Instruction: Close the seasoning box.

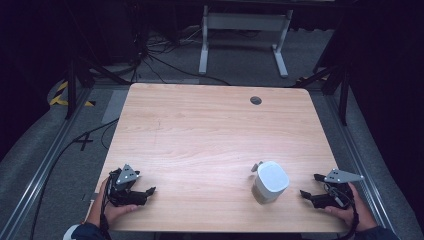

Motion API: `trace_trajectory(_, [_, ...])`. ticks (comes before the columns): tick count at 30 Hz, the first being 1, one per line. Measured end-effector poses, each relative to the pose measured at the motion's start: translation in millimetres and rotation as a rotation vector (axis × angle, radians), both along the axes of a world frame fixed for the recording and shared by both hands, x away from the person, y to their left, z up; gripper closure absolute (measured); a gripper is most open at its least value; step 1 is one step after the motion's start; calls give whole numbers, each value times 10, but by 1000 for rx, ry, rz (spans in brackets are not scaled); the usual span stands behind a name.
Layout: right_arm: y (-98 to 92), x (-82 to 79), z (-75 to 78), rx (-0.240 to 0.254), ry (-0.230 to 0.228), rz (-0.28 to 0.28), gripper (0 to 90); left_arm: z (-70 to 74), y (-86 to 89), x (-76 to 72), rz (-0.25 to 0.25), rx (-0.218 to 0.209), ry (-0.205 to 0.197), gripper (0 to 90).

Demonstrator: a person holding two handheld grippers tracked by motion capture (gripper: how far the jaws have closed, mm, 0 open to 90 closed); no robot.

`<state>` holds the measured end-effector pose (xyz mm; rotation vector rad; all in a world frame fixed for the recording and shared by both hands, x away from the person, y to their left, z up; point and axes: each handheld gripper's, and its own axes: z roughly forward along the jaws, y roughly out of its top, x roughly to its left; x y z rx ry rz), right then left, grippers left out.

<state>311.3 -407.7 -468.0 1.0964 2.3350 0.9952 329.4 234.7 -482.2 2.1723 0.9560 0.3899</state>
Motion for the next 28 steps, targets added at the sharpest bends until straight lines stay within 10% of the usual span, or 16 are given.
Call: trace_trajectory(28, [-2,5,0,-1,0,6,121,-2,-12,-13,28,-6,13,153])
